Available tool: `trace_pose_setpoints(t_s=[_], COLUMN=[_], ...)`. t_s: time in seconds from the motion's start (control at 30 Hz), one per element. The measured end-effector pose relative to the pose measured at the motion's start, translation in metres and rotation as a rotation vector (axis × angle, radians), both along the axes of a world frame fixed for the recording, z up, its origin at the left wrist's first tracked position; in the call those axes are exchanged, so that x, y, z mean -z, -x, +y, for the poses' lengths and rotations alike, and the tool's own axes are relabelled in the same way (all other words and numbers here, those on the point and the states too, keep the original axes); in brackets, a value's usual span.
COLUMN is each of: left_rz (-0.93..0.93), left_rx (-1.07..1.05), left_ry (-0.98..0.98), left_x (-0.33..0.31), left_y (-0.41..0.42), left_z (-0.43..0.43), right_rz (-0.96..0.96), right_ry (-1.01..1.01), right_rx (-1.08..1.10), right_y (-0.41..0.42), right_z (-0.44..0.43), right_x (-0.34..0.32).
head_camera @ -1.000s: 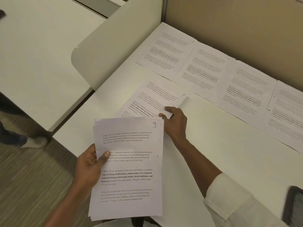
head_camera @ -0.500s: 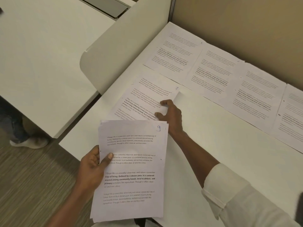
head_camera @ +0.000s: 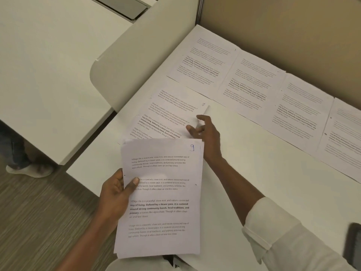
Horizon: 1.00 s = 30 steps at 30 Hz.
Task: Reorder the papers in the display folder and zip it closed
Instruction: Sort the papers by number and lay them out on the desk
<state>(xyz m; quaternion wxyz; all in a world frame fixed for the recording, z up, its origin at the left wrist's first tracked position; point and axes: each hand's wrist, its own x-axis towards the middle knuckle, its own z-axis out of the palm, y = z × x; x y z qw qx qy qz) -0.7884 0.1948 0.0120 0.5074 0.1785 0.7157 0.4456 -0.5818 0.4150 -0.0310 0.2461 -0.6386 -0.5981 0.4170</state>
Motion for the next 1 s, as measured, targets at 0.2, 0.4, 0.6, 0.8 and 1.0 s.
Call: trace_pose_setpoints(t_s=[0.2,0.4,0.6,0.8,1.0], left_rz=[-0.034,0.011,-0.009,-0.038,-0.099], left_rx=[-0.005,0.015,-0.016,-0.111,-0.159], left_ry=[0.006,0.023,0.030,0.037,0.017], left_x=[0.003,0.013,0.015,0.015,0.015], left_y=[-0.010,-0.023,-0.027,-0.028,-0.030], left_z=[0.008,0.012,0.005,0.003,0.006], right_rz=[0.381,0.463,0.196,0.559,0.496], right_ry=[0.259,0.311,0.125,0.359,0.362], right_rx=[0.207,0.131,-0.068,-0.041,-0.027], right_y=[-0.041,-0.065,-0.068,-0.066,-0.070], right_z=[-0.054,-0.099,-0.092,-0.076,-0.080], right_x=[-0.026,-0.023,-0.009,-0.024,-0.015])
